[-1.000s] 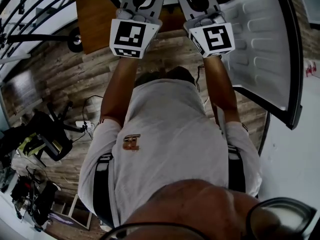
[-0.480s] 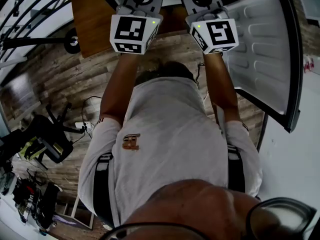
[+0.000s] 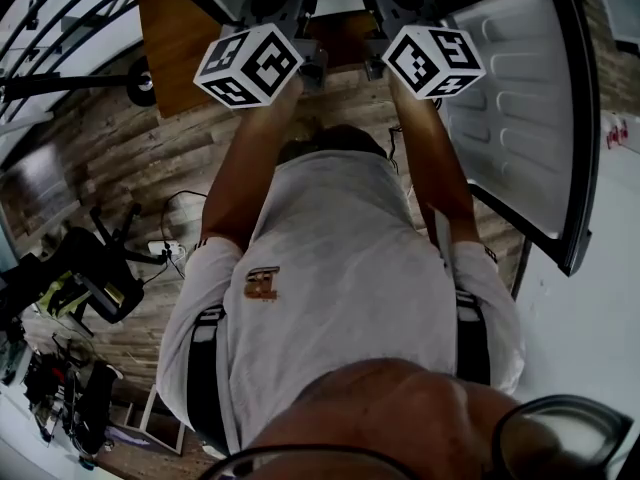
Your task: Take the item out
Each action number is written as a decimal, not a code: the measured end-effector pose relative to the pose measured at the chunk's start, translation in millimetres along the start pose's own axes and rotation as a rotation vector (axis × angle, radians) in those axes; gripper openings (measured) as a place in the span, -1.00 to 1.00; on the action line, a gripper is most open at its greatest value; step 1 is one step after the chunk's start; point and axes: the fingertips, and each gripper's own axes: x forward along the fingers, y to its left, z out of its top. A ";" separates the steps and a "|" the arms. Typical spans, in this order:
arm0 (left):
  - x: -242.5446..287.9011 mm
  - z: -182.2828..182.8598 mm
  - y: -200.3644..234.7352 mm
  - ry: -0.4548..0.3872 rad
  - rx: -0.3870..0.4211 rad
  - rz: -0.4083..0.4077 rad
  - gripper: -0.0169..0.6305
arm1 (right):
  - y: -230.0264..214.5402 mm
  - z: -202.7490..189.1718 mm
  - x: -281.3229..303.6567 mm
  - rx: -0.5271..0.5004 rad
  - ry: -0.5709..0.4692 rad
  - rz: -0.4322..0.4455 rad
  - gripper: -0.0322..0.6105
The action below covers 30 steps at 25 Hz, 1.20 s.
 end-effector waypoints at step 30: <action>43.4 -30.5 18.9 0.051 -0.687 -0.005 -0.50 | -49.9 -39.7 21.0 0.922 0.053 -0.033 -0.39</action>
